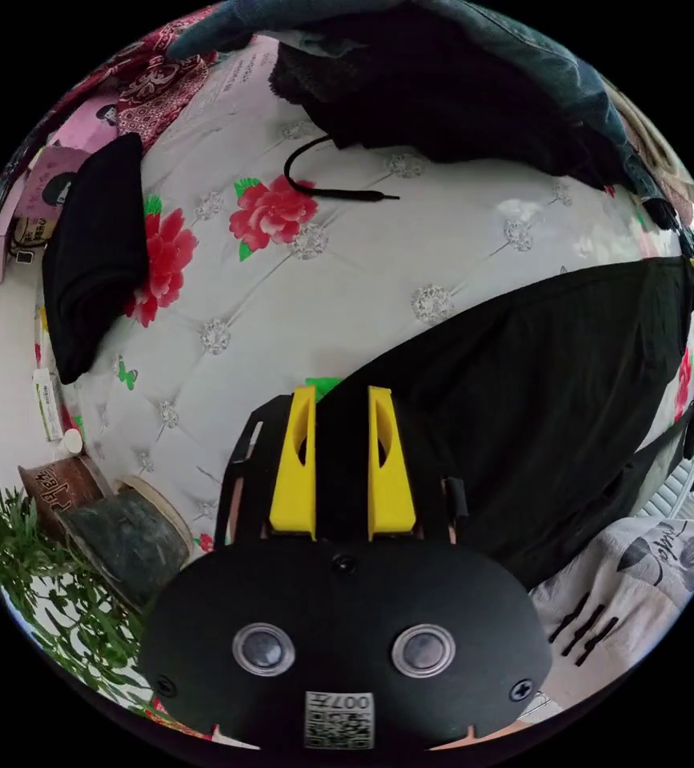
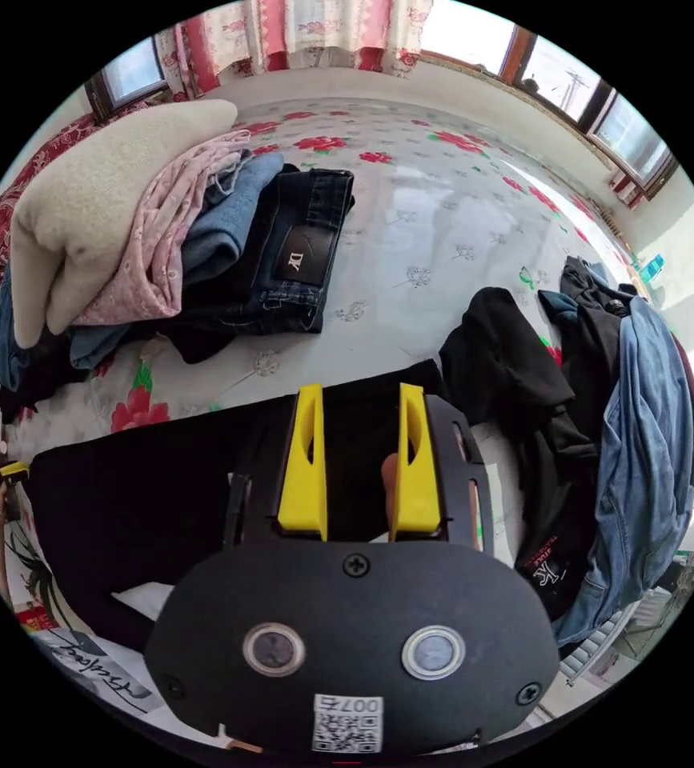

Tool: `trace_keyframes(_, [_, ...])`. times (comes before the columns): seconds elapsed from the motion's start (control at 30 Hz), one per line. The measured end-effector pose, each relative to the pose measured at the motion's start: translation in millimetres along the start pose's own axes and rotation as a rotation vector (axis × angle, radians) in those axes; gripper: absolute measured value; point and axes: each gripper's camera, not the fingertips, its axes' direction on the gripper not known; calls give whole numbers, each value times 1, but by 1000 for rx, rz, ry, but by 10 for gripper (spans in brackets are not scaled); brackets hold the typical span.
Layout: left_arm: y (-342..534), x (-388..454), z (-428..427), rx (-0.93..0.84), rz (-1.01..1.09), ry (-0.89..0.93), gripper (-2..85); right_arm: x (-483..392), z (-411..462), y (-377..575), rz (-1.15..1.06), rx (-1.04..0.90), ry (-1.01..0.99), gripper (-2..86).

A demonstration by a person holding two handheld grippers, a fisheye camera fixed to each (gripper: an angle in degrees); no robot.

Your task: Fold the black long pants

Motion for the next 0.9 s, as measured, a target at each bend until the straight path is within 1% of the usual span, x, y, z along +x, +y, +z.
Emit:
trace_keyframes(0.03, [-6,4,4,-4,34,-11,54,3,15,-10,10,-24,58,86])
trace_keyframes(0.07, [-10,8,5,-22,74,-19,45,7,29,-17,33,-44,156,82])
trace_keyframes(0.13, [-11,11,6,-45,111,-25,25,13,55,-21,49,-94,253,71])
trace_keyframes(0.17, [-9,13,7,-51,122,-27,11,19,77,-19,60,-199,247,56])
trace_keyframes(0.2, [-8,14,7,-51,129,-32,4,20,73,-17,56,-121,197,49])
trace_keyframes(0.27, [0,18,9,-33,145,-64,-6,29,80,-7,83,-110,113,27])
trace_keyframes(0.33, [7,16,8,-20,137,-72,-8,32,78,2,55,-112,113,17])
trace_keyframes(0.4, [16,8,4,6,104,-44,-9,38,62,16,33,-53,96,10])
trace_keyframes(0.47, [39,-8,-16,91,57,18,-9,57,18,42,35,121,-28,6])
trace_keyframes(0.5, [47,-12,-22,118,45,38,-9,62,5,51,32,170,-68,5])
trace_keyframes(0.57, [86,-26,-52,240,11,117,-10,81,-42,91,15,309,-179,4])
trace_keyframes(0.63, [122,-33,-74,328,-11,152,-10,91,-75,129,-19,400,-221,3])
trace_keyframes(0.7, [165,-38,-95,417,-31,182,-10,101,-105,175,-40,483,-240,3])
trace_keyframes(0.77, [231,-41,-118,545,-34,235,-10,120,-133,242,-26,560,-246,3])
trace_keyframes(0.8, [250,-41,-123,581,-27,246,-10,125,-138,260,-17,572,-240,3])
trace_keyframes(0.87, [325,-38,-130,697,-23,297,-10,149,-143,336,52,581,-201,3])
trace_keyframes(0.9, [343,-37,-129,714,-21,302,-10,155,-141,356,73,579,-190,3])
